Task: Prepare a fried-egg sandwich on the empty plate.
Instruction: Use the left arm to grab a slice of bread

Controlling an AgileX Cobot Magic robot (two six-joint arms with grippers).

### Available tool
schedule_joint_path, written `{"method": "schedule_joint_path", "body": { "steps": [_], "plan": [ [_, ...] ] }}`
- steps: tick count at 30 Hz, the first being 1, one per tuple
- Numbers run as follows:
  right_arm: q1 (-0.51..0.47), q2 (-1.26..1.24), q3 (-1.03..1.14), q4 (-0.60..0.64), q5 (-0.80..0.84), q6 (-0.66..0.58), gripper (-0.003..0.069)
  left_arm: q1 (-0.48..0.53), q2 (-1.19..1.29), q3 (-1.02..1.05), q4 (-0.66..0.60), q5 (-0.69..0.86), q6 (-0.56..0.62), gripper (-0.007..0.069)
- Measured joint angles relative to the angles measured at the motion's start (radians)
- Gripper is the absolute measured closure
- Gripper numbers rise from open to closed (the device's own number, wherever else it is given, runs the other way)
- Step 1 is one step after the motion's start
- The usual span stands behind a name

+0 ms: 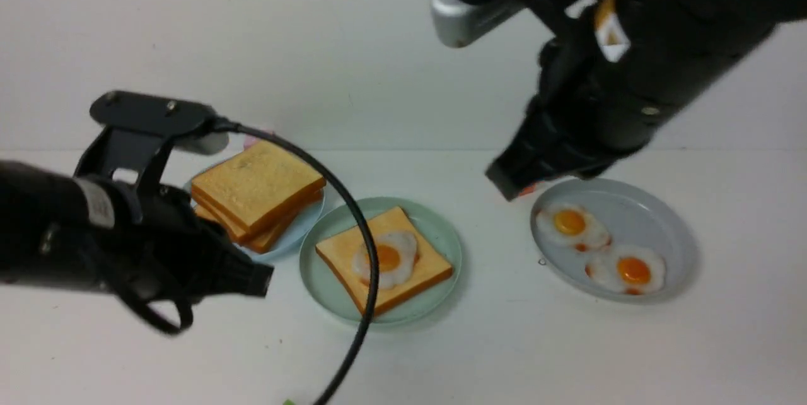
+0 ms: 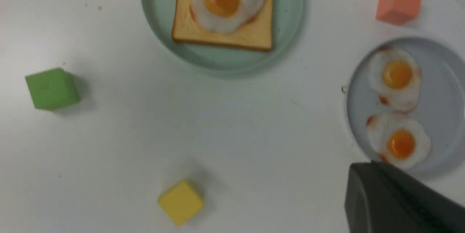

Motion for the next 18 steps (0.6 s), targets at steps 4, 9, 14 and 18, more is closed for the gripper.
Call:
{"method": "schedule_joint_path", "body": {
  "steps": [4, 9, 14, 18],
  "plan": [
    [0.000, -0.201, 0.162, 0.012, 0.003, 0.048, 0.0665, 0.110, 0.160, -0.117, -0.120, 0.005, 0.176, 0.0638],
    [0.000, -0.457, 0.338, 0.033, -0.060, 0.078, 0.0662, 0.143, 0.373, -0.271, -0.158, -0.001, 0.283, 0.0638],
    [0.000, -0.661, 0.434, 0.041, -0.142, 0.128, 0.0659, 0.143, 0.525, -0.395, -0.106, -0.047, 0.298, 0.0585],
    [0.000, -0.758, 0.457, 0.040, -0.169, 0.179, 0.0657, 0.143, 0.598, -0.434, -0.034, -0.093, 0.302, 0.0432]
  ]
}}
